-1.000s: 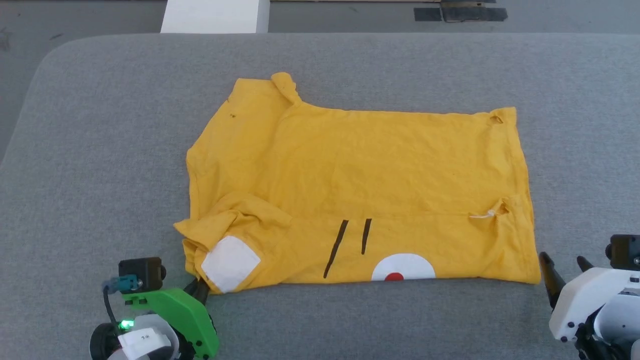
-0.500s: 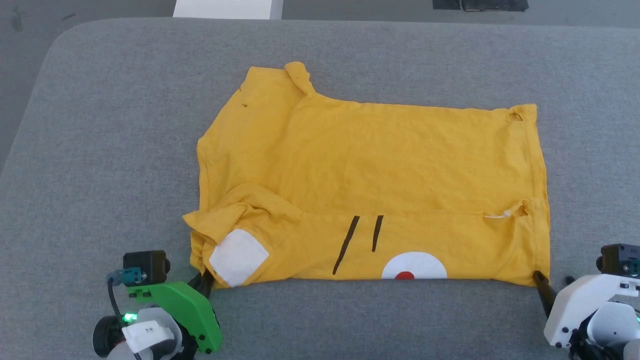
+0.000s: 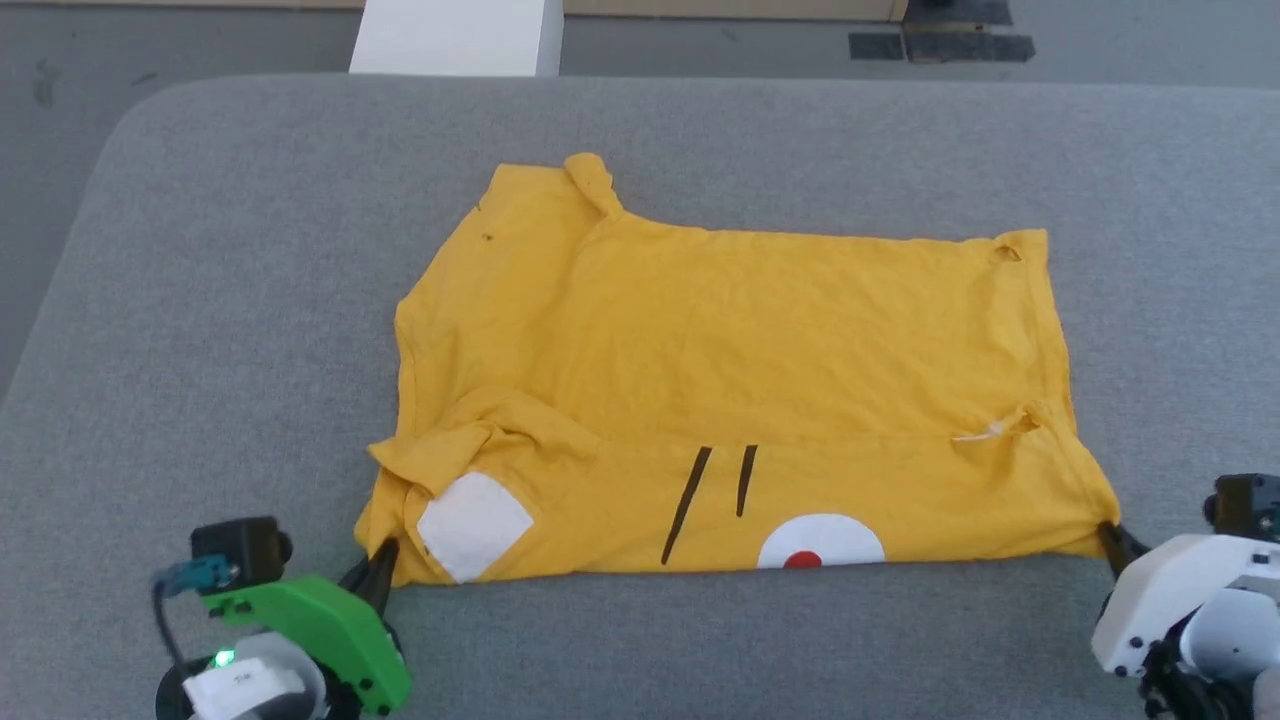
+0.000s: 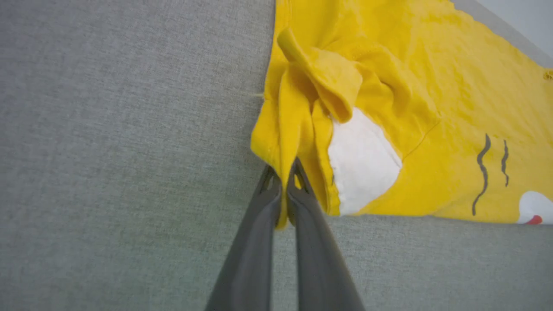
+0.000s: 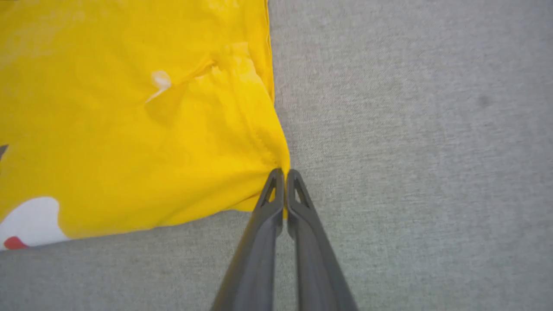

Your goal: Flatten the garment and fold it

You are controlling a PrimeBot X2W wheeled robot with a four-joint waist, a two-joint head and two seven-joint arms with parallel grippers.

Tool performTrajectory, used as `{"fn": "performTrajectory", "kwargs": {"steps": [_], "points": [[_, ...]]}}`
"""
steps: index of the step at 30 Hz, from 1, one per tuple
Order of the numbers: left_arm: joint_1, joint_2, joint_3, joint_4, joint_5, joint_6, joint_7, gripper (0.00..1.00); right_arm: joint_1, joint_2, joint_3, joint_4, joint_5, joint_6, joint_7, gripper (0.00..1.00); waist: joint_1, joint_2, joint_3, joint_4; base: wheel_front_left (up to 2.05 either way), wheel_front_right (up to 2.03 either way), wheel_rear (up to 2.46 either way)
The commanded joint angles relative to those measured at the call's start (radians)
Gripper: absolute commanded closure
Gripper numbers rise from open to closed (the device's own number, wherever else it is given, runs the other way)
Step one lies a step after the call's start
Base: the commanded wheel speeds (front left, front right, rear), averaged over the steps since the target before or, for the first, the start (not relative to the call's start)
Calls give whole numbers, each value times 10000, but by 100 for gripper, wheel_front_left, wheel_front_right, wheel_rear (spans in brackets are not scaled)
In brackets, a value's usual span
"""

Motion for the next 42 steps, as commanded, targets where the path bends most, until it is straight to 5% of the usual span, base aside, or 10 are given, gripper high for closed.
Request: {"fn": "performTrajectory", "kwargs": {"steps": [1, 10, 17, 18, 19, 20, 31, 36, 42], "points": [[293, 70, 133, -190, -144, 58, 38, 100, 2, -9, -124, -257, 68, -17, -100, 100, 0, -1, -327, -136, 0, 0, 0], [2266, 132, 537, -1495, -652, 427, 374, 100, 1355, -9, -708, -1980, 693, -17, 469, 100, 0, -1, -1354, -349, 0, 0, 0], [2640, -176, 360, -1616, -768, 500, 276, 100, 2051, -9, -813, -2195, 976, -17, 598, 100, 0, -1, -1386, -336, 0, 0, 0], [2588, -225, 304, -1474, -762, 492, 254, 20, 2069, -9, -771, -2077, 951, -17, 524, 69, 0, -1, -1375, -335, 0, 0, 0], [2532, -259, 201, -1301, -764, 445, 288, 0, 2058, -9, -741, -1926, 936, -17, 437, 33, 0, -1, -1362, -334, 0, 0, 0], [2471, -315, 158, -1159, -800, 421, 284, 0, 2033, -9, -726, -1803, 919, -17, 379, 0, 0, -1, -1354, -329, 0, 0, 0], [2159, -409, 254, -267, -754, 454, -240, 0, 1582, -9, -492, -963, 1109, -17, -263, 0, 0, -1, -1285, -285, 0, 0, 0], [1765, -279, 848, -1519, 408, 620, -2837, 0, 1209, -9, -382, -2301, 660, -17, -1711, 0, 0, -1, -1176, -180, 0, 0, 0], [1446, -459, 370, -2079, 1924, 348, -5385, 0, 1109, -9, 222, -3136, -147, -17, -3715, 0, 0, -1, -1069, -132, 0, 0, 0]]}}
